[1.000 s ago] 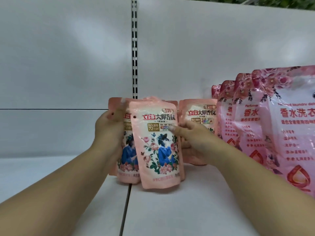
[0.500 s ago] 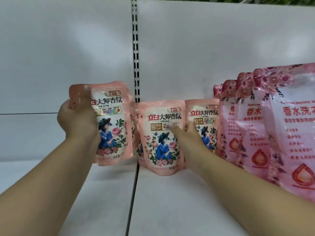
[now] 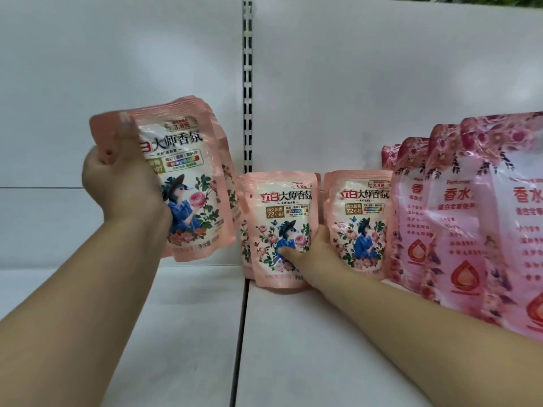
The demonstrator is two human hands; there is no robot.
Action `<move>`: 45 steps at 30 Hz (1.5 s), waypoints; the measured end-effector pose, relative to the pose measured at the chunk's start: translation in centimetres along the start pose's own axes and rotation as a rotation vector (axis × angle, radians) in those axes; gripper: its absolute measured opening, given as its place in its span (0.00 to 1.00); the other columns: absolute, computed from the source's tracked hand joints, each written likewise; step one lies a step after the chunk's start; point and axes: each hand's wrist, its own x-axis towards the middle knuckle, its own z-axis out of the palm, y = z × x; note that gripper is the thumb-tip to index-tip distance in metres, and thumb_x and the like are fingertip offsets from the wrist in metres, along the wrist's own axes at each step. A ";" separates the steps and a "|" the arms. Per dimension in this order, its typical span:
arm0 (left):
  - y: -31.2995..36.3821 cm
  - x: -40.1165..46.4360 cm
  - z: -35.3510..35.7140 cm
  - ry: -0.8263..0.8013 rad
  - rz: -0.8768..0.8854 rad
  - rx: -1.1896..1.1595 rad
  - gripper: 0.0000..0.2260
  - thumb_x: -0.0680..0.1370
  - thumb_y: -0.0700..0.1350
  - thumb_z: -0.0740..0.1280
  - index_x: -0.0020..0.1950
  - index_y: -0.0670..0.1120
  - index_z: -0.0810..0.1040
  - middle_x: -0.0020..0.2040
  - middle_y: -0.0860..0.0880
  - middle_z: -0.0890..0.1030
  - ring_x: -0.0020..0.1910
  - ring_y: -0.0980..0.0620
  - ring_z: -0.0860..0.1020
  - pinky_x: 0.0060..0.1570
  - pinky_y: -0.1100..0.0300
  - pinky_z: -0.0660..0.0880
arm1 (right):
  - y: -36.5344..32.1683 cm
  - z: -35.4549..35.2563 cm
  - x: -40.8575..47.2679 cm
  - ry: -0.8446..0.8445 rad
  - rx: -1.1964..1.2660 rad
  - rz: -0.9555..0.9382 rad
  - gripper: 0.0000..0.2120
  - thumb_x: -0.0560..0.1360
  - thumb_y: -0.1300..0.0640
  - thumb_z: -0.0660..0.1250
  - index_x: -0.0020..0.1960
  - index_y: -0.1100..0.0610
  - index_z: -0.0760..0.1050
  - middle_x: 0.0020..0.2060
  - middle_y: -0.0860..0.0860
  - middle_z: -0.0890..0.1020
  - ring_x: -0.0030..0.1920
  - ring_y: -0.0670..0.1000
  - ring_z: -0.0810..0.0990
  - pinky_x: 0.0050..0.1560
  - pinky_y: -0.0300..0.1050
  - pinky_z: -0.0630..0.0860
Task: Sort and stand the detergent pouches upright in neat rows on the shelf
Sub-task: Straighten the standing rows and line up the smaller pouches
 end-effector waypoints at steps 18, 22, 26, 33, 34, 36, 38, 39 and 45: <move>3.7 -1.4 0.8 -0.050 -0.114 -0.224 0.08 0.72 0.46 0.72 0.38 0.44 0.76 0.35 0.48 0.83 0.39 0.46 0.83 0.45 0.47 0.80 | -1.6 -3.5 -1.5 0.035 0.061 -0.183 0.21 0.74 0.45 0.63 0.62 0.56 0.70 0.54 0.49 0.77 0.50 0.47 0.74 0.51 0.41 0.72; 4.1 -3.9 1.5 -0.157 -0.113 -0.168 0.08 0.72 0.47 0.71 0.37 0.46 0.75 0.30 0.52 0.82 0.33 0.52 0.81 0.37 0.57 0.80 | -3.4 -4.2 -3.1 0.152 0.238 -0.408 0.20 0.73 0.45 0.64 0.61 0.51 0.69 0.48 0.44 0.73 0.44 0.40 0.72 0.41 0.35 0.68; 3.9 -5.1 1.8 -0.204 -0.191 -0.131 0.08 0.72 0.48 0.71 0.38 0.47 0.75 0.32 0.50 0.83 0.33 0.51 0.82 0.37 0.55 0.80 | -3.4 -3.5 -3.6 0.113 0.165 -0.422 0.16 0.76 0.47 0.61 0.61 0.52 0.72 0.59 0.48 0.73 0.59 0.48 0.71 0.60 0.47 0.70; 1.1 -7.6 1.4 -0.315 -0.403 0.018 0.09 0.72 0.51 0.70 0.40 0.47 0.76 0.36 0.46 0.84 0.34 0.47 0.83 0.38 0.53 0.81 | -3.6 -4.4 -3.2 -0.085 0.779 -0.140 0.39 0.51 0.37 0.76 0.55 0.58 0.77 0.57 0.54 0.79 0.60 0.56 0.75 0.66 0.57 0.67; 0.8 -7.8 1.4 -0.338 -0.427 0.034 0.09 0.72 0.51 0.70 0.40 0.46 0.76 0.36 0.46 0.84 0.34 0.47 0.82 0.38 0.53 0.81 | -3.6 -4.6 -3.0 -0.102 0.887 -0.108 0.34 0.53 0.40 0.74 0.52 0.60 0.77 0.55 0.55 0.79 0.60 0.57 0.75 0.67 0.58 0.66; 0.2 -8.4 1.3 -0.405 -0.461 0.093 0.10 0.72 0.51 0.70 0.42 0.45 0.76 0.36 0.45 0.84 0.34 0.47 0.82 0.38 0.52 0.81 | -3.8 -5.1 -3.0 -0.151 0.984 -0.085 0.28 0.58 0.40 0.67 0.49 0.59 0.76 0.54 0.56 0.79 0.61 0.58 0.75 0.66 0.59 0.66; -0.6 -9.3 1.2 -0.453 -0.482 0.154 0.13 0.72 0.53 0.70 0.46 0.43 0.76 0.38 0.45 0.84 0.35 0.46 0.83 0.40 0.51 0.81 | -3.9 -4.9 -3.1 -0.214 0.931 -0.070 0.36 0.57 0.32 0.64 0.54 0.57 0.75 0.58 0.58 0.79 0.62 0.60 0.74 0.66 0.61 0.65; -0.9 -9.7 1.2 -0.458 -0.491 0.174 0.15 0.72 0.53 0.70 0.48 0.43 0.77 0.38 0.44 0.84 0.36 0.45 0.83 0.42 0.50 0.81 | -4.1 -4.8 -3.4 -0.214 0.815 -0.097 0.41 0.57 0.28 0.62 0.59 0.55 0.73 0.63 0.57 0.75 0.64 0.60 0.72 0.68 0.62 0.62; -1.1 -9.1 1.2 -0.362 -0.533 0.170 0.11 0.73 0.52 0.69 0.44 0.44 0.78 0.37 0.44 0.84 0.37 0.43 0.83 0.44 0.49 0.80 | -3.3 -5.1 -4.5 0.199 0.287 -0.369 0.18 0.70 0.41 0.65 0.50 0.53 0.68 0.50 0.48 0.70 0.54 0.49 0.70 0.55 0.44 0.69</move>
